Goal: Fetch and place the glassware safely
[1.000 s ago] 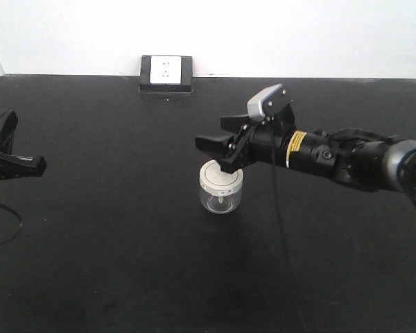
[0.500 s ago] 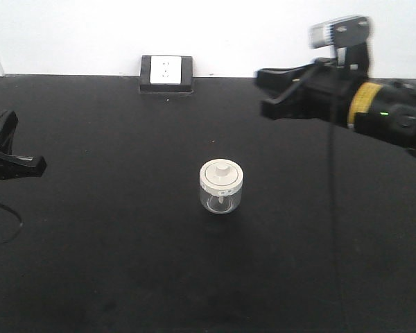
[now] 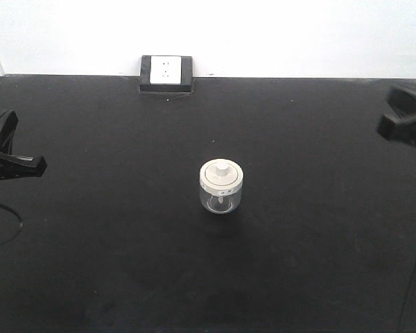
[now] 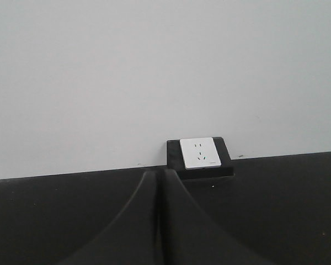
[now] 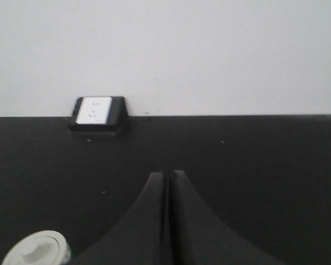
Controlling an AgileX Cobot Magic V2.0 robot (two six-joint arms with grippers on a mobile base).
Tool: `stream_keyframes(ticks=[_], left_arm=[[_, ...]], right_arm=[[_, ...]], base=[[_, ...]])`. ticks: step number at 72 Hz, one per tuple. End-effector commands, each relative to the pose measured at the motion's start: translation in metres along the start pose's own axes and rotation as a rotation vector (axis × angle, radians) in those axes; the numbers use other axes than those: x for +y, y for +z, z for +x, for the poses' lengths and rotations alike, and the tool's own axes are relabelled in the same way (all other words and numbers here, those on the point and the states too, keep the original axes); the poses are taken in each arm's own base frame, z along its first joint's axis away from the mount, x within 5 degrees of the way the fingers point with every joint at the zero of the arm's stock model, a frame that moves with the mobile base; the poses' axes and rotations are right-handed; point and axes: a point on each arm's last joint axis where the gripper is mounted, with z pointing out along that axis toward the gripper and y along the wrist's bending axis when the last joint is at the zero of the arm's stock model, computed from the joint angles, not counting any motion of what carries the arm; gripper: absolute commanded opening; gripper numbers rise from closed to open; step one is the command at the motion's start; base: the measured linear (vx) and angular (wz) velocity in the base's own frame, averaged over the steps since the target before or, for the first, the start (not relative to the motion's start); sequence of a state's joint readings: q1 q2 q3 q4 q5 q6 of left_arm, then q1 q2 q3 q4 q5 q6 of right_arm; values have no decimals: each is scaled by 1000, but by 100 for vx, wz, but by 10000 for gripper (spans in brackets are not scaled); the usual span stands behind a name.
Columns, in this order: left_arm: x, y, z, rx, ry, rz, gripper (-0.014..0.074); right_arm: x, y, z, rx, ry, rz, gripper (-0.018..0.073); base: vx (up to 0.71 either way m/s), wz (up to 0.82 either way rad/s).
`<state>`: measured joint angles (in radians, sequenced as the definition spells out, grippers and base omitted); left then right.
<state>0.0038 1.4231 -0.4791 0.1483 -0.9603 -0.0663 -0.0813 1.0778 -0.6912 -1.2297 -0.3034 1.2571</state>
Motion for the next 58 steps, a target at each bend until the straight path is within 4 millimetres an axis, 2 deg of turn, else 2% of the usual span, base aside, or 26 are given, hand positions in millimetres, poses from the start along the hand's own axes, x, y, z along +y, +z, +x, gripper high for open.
stream_keyframes(ticks=[1,14,34,58], left_arm=[[1,0,-20,-119,-7,-5,-7],[1,0,-20,-119,-7,-5,-7],[1,0,-20,-119,-7,-5,-7],[1,0,-20,-119,-7,-5,-7]], right_arm=[[-3,-12,0,-14,18,62,-3],[-10,-22,17,41,37,164,-3],[-11,-36,13,10,24,222,-3],[-11,-37,13,9,24,223,-3]], base=[[0,0],[0,0],[0,0],[0,0]])
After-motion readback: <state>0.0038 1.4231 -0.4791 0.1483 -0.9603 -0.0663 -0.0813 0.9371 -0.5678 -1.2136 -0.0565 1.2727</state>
